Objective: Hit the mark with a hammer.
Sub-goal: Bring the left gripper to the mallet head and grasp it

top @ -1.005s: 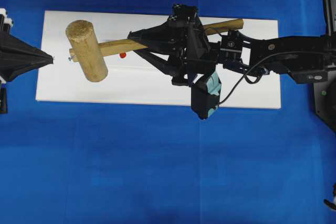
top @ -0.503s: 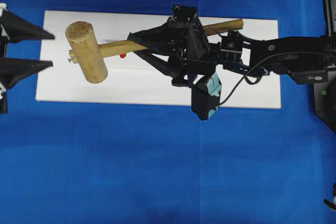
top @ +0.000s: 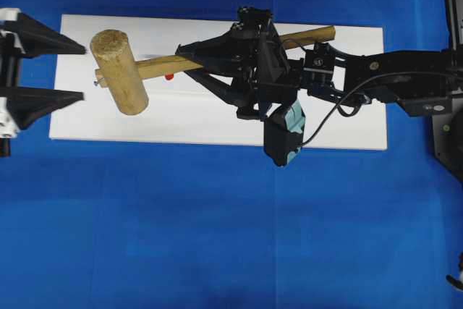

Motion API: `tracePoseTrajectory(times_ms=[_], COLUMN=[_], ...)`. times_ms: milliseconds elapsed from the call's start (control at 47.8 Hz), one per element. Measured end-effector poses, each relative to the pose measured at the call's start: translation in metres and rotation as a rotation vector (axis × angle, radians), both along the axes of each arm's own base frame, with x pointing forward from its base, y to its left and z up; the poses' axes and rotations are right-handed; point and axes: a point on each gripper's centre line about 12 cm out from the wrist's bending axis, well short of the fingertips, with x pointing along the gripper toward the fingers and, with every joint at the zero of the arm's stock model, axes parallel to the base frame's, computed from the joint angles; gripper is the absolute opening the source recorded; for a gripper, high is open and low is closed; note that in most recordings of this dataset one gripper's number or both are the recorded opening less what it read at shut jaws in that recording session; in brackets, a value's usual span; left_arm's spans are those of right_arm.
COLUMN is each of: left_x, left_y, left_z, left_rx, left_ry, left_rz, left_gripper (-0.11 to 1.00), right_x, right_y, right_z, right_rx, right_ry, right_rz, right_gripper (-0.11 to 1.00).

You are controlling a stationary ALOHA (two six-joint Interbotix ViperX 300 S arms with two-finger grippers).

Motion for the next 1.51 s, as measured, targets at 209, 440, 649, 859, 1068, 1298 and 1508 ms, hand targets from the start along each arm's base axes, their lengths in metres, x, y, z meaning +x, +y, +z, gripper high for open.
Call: tracePoseTrajectory(times_ms=[209,440,649,859,1068,1298,1508], left_x=[0.029,0.055,0.07,0.078,0.081,0.081,0.081], left_y=[0.002,0.004,0.006,0.008,0.009,0.009,0.009], left_z=[-0.002,-0.004,-0.002,-0.003,-0.005,-0.005,-0.006], left_rx=[-0.003,-0.028,-0.049,-0.066,-0.073,-0.063,-0.062], left_ry=[0.009,0.02,0.021,0.034,0.054,0.061,0.063], left_rz=[0.003,0.006,0.009,0.018,0.022,0.022,0.022], left_gripper=[0.94,0.94,0.94,0.91,0.44,0.42,0.42], right_x=[0.0,0.0,0.0,0.0,0.0,0.0,0.0], right_y=[0.0,0.0,0.0,0.0,-0.001,-0.002,-0.004], right_z=[0.001,-0.001,-0.002,-0.002,-0.002,-0.002,-0.003], right_rx=[0.0,0.003,0.007,0.012,0.016,0.037,0.072], right_ry=[-0.002,0.004,0.014,0.015,0.015,0.015,0.042], right_rz=[0.0,-0.001,0.001,-0.001,-0.003,-0.015,-0.026], right_gripper=[0.1,0.1,0.1,0.1,0.1,0.1,0.1])
